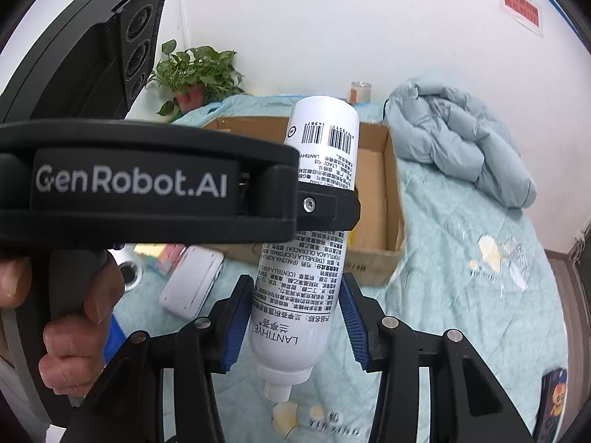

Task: Organize rigid objects
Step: 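Lift the spray bottle upright with the right tool and carry it to the box, then stand the spray bottle beside the jar and open the right tool, then reach the right tool toward the blue stapler on the quilt, then grasp the blue stapler with the right tool and lift it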

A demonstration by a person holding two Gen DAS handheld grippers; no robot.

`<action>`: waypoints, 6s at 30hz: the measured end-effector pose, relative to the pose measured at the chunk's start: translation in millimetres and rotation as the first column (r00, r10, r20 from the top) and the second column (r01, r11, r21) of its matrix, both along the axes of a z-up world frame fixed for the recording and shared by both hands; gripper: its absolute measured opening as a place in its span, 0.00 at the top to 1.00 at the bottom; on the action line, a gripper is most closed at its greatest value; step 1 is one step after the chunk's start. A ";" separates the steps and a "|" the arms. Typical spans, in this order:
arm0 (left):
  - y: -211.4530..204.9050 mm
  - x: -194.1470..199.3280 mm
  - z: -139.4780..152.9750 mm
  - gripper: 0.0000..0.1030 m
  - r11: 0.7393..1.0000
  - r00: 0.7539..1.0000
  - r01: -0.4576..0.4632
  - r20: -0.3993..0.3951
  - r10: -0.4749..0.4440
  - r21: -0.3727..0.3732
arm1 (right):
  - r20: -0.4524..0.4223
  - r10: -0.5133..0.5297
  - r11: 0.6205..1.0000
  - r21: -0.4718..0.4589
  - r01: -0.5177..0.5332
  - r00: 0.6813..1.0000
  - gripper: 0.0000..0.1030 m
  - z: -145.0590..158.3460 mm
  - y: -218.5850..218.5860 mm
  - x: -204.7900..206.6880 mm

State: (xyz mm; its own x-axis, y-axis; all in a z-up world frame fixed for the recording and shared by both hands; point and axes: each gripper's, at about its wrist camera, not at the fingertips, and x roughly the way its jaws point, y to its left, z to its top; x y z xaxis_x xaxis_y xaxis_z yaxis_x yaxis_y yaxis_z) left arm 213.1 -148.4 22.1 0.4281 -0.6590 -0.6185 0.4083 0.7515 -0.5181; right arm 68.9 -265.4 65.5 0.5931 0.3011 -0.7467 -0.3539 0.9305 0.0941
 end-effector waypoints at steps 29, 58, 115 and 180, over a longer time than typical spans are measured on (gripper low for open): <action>-37.0 149.6 -28.9 0.58 0.995 0.995 0.012 -0.105 -0.002 0.102 | -0.166 0.074 0.992 0.115 -0.056 0.983 0.58 -37.6 -25.5 213.3; -7.0 62.6 -7.5 0.38 0.966 0.987 -0.093 0.147 0.059 0.239 | -0.150 -0.077 0.992 0.085 0.091 0.986 0.11 -68.1 -45.1 172.3; 224.4 -188.4 -151.9 0.24 0.938 0.915 -0.347 -0.219 0.340 0.007 | -0.048 0.557 0.831 0.021 -0.556 0.829 0.36 -123.5 199.0 -164.6; 136.6 -142.1 -155.9 0.38 0.992 0.941 -0.085 -0.335 0.051 -0.089 | -0.270 0.079 0.952 0.305 0.007 0.960 0.65 -162.1 106.1 -107.0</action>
